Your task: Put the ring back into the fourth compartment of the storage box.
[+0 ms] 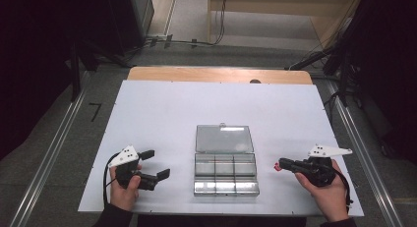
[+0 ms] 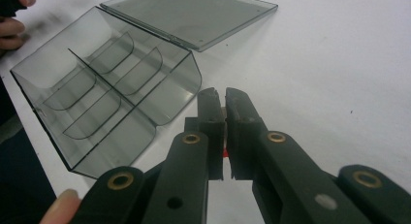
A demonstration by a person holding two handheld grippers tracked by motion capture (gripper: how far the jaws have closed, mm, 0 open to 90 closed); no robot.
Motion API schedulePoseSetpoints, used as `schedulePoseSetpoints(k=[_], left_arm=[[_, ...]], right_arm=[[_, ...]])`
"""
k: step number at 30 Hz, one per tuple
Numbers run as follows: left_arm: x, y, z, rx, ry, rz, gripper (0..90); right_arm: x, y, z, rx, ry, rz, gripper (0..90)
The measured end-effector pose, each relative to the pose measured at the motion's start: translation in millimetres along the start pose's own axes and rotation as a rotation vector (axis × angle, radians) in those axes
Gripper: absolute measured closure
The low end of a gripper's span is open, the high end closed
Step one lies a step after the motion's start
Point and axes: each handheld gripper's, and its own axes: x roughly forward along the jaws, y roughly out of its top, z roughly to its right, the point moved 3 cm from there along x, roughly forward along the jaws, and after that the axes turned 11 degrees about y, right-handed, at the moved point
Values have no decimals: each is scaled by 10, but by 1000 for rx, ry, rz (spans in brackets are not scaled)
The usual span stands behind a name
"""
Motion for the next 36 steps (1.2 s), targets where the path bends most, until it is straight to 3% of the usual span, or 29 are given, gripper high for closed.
schedulePoseSetpoints(k=[36], left_arm=[[1,-2,10,10,1,0,2]], right_arm=[[103,160,-167,-24,43,13,845]])
